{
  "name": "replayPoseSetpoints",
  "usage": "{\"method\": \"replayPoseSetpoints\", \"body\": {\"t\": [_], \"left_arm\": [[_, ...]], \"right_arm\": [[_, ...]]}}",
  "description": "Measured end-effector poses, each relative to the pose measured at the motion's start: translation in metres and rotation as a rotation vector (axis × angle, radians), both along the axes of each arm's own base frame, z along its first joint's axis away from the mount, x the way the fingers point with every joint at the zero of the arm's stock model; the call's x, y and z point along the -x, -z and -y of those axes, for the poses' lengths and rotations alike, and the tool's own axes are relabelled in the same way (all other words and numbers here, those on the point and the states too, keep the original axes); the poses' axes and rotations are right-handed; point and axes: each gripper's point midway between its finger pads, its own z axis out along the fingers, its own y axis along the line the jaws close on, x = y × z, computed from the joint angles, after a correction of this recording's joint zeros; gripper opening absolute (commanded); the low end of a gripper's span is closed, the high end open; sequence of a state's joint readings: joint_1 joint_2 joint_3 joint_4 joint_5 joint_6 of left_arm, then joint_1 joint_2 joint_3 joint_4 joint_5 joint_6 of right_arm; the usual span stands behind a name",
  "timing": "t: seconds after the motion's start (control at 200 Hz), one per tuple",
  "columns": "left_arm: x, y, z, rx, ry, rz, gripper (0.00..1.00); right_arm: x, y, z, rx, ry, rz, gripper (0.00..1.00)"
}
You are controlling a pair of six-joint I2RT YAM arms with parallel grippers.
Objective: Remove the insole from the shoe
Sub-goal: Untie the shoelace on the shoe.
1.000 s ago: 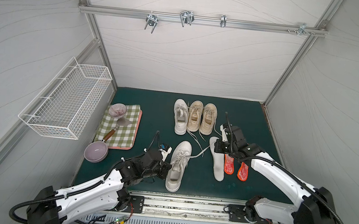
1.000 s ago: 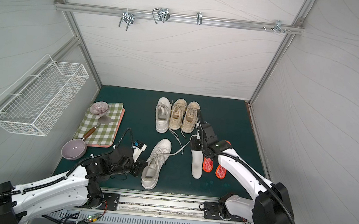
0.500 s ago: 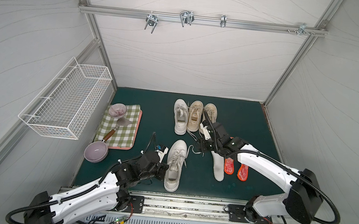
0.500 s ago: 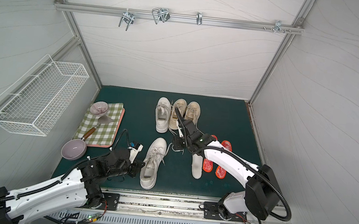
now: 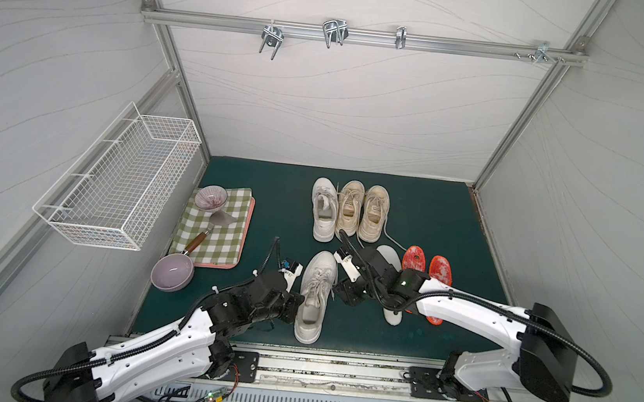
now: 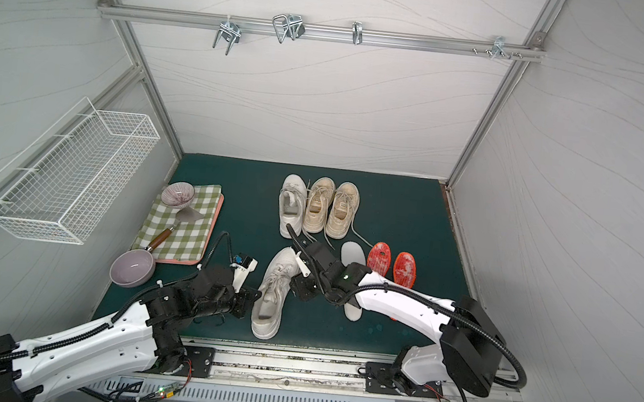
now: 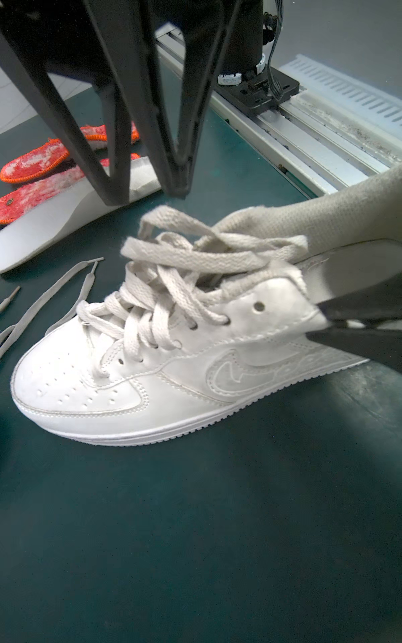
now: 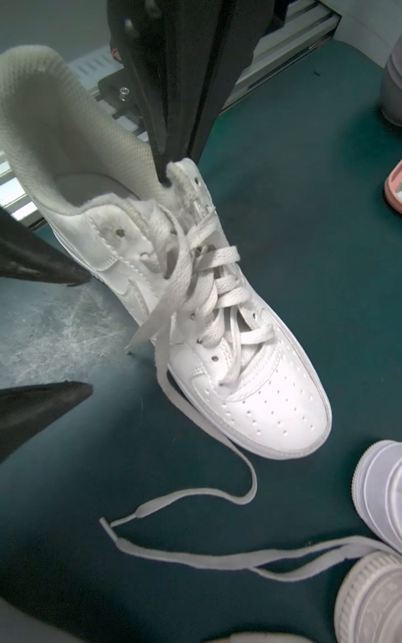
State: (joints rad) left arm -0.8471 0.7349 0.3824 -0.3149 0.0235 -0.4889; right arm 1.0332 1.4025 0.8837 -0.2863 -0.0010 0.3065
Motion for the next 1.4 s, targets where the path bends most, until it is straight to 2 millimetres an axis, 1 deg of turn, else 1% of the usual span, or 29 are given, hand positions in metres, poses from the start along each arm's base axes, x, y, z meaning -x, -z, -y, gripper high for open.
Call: {"method": "replayPoseSetpoints", "body": {"t": [0.115, 0.31, 0.465, 0.56, 0.73, 0.815, 1.03, 1.14, 1.205, 1.36, 1.4], "left_arm": [[0.0, 0.0, 0.0, 0.0, 0.0, -0.001, 0.0], [0.0, 0.0, 0.0, 0.002, 0.003, -0.002, 0.0], [0.001, 0.0, 0.001, 0.003, 0.004, -0.004, 0.0], [0.001, 0.0, 0.001, 0.003, 0.004, -0.004, 0.0], [0.0, 0.0, 0.0, 0.002, 0.0, 0.0, 0.0], [0.0, -0.001, -0.001, 0.0, -0.004, 0.003, 0.0], [-0.001, 0.0, -0.003, -0.008, -0.012, 0.006, 0.0], [-0.001, 0.0, -0.005, -0.012, -0.018, 0.009, 0.0], [-0.001, 0.0, -0.005, -0.013, -0.02, 0.01, 0.0], [-0.001, 0.0, -0.007, -0.016, -0.026, 0.01, 0.0], [-0.001, 0.0, -0.007, -0.016, -0.026, 0.01, 0.0]], "right_arm": [[-0.002, 0.009, -0.007, 0.01, -0.007, -0.012, 0.4], [-0.01, 0.011, -0.021, 0.005, -0.009, -0.009, 0.33], [-0.015, 0.015, -0.029, 0.008, -0.007, -0.01, 0.2], [-0.017, 0.015, -0.031, 0.013, -0.006, -0.002, 0.12], [-0.02, 0.015, -0.029, 0.023, 0.005, 0.016, 0.06], [-0.021, 0.013, -0.026, 0.027, 0.013, 0.028, 0.05], [-0.023, 0.006, -0.009, 0.042, 0.058, 0.069, 0.01], [-0.03, 0.0, 0.006, 0.041, 0.105, 0.083, 0.0], [-0.038, -0.006, 0.019, 0.031, 0.151, 0.087, 0.0], [-0.067, -0.022, 0.062, 0.001, 0.294, 0.099, 0.0], [-0.071, -0.025, 0.069, -0.002, 0.319, 0.101, 0.0]]}}
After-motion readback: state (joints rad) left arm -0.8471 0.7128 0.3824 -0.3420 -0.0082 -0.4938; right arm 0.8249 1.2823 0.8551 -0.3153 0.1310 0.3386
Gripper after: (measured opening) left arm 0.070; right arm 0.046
